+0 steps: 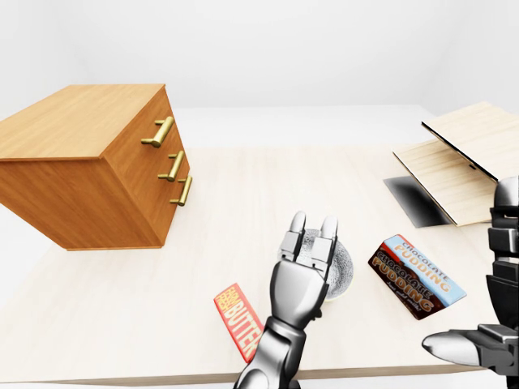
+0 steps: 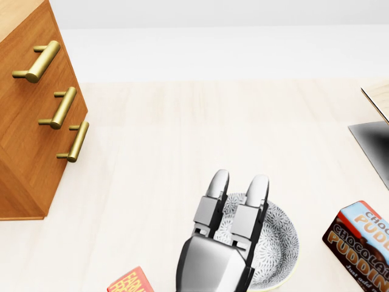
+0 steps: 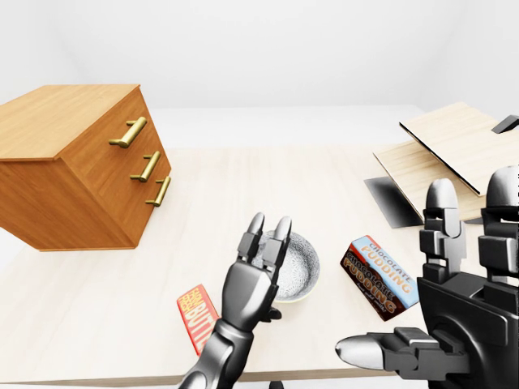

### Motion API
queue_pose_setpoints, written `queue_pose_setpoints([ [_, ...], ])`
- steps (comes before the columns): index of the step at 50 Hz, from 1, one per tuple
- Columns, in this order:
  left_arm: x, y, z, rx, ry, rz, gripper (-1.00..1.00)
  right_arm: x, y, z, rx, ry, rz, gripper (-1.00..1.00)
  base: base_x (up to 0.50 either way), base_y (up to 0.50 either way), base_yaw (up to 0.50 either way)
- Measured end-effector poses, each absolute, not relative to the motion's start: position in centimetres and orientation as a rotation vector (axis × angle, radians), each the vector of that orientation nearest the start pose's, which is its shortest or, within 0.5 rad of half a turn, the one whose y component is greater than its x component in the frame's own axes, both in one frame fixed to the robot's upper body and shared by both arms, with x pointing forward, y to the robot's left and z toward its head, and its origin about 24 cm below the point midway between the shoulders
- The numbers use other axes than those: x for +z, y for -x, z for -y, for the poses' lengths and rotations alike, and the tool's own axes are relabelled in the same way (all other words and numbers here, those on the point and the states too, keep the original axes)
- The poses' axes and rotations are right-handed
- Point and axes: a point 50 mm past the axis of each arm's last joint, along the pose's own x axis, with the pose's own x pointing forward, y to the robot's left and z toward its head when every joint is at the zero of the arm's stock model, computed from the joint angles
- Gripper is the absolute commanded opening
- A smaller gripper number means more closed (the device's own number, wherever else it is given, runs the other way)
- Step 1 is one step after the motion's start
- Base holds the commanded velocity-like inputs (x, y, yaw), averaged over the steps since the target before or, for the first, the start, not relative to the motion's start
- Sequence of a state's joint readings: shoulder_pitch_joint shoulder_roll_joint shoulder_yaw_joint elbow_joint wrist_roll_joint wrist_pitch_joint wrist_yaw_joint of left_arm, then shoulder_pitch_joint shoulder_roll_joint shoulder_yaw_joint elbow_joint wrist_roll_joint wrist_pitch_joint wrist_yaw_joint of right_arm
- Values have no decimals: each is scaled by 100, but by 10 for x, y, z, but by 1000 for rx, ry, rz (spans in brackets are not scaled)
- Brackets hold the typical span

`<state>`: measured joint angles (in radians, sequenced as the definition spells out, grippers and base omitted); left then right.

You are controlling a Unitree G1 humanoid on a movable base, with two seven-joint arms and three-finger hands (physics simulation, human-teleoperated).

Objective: Close the top drawer of the cabinet and put the bowl on top of it.

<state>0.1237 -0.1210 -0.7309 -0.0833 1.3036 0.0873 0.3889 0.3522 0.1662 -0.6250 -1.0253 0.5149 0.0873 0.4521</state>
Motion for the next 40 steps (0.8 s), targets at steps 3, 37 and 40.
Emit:
queue_pose_setpoints([
  [3, 72, -183, 18, -172, -996, 559, 100, 192, -109, 223, -58, -26, 686, 100, 0, 0, 0],
  [37, 42, -202, 24, -224, -1089, 447, 100, 192, -109, 223, -56, -27, 684, 100, 0, 0, 0],
  [40, 39, -203, 24, -227, -1096, 438, 100, 192, -109, 223, -57, -27, 684, 100, 0, 0, 0],
])
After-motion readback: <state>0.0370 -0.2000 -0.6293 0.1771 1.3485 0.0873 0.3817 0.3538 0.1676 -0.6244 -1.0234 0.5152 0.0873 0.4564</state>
